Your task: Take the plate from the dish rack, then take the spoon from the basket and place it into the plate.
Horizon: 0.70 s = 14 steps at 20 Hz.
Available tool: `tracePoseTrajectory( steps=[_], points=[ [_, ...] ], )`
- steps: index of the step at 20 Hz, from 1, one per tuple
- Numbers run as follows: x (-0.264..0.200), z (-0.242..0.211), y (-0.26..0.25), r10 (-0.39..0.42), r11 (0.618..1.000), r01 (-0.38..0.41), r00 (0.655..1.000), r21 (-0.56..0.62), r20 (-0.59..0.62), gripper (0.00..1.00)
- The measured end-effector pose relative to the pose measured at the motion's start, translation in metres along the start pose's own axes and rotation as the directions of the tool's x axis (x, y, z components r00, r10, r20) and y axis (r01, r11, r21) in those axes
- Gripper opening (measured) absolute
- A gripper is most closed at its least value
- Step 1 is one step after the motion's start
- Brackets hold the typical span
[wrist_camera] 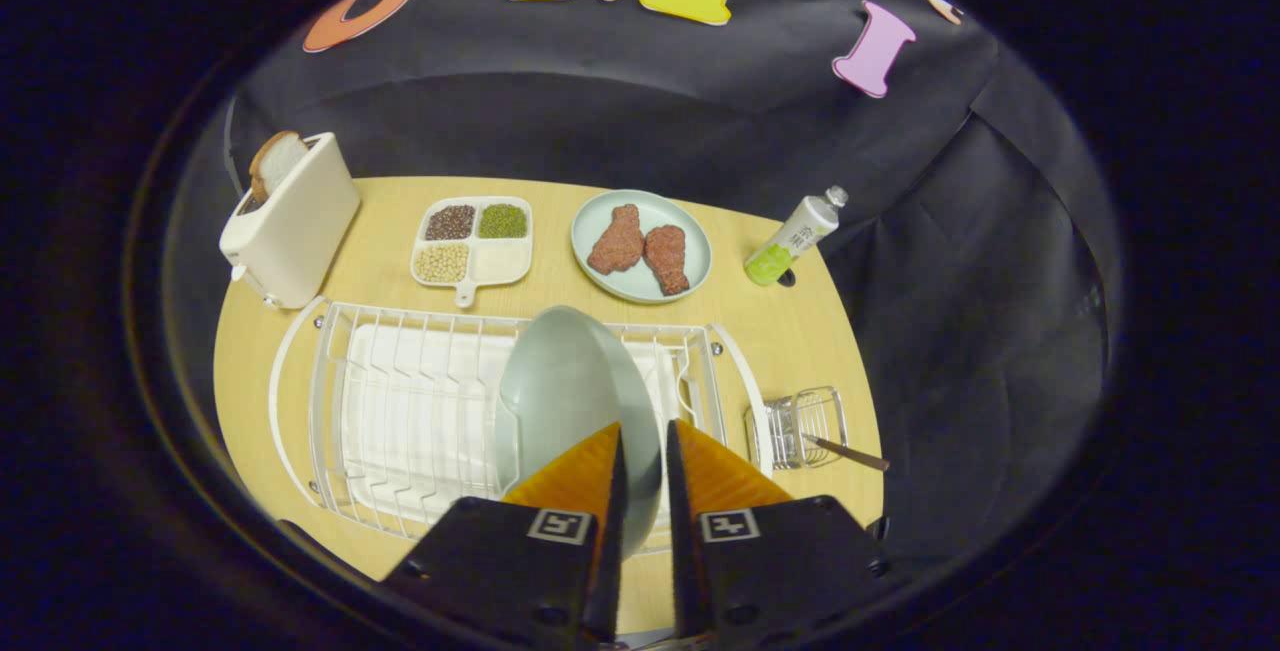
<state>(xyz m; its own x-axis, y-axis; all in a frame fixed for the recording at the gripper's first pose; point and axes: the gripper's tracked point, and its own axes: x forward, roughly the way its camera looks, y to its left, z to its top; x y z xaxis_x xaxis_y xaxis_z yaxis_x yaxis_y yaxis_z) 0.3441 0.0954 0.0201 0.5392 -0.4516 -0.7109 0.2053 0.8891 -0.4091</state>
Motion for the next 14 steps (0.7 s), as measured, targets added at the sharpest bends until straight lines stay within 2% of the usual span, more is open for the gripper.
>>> tracePoseTrajectory(
  steps=[1,4,6,11,14],
  points=[
    [0.0,-0.002,0.0,-0.014,1.0,0.014,1.0,-0.004,0.0,0.21],
    [-0.007,0.003,-0.009,-0.095,0.995,0.094,0.995,0.035,0.038,0.15],
    [-0.011,0.0,-0.007,-0.097,0.992,0.095,0.995,0.086,0.022,0.11],
    [-0.017,-0.001,-0.007,-0.148,0.983,0.141,0.988,0.118,0.053,0.11],
    [-0.027,0.0,-0.002,-0.249,0.965,0.236,0.961,0.111,0.119,0.11]
  ],
)
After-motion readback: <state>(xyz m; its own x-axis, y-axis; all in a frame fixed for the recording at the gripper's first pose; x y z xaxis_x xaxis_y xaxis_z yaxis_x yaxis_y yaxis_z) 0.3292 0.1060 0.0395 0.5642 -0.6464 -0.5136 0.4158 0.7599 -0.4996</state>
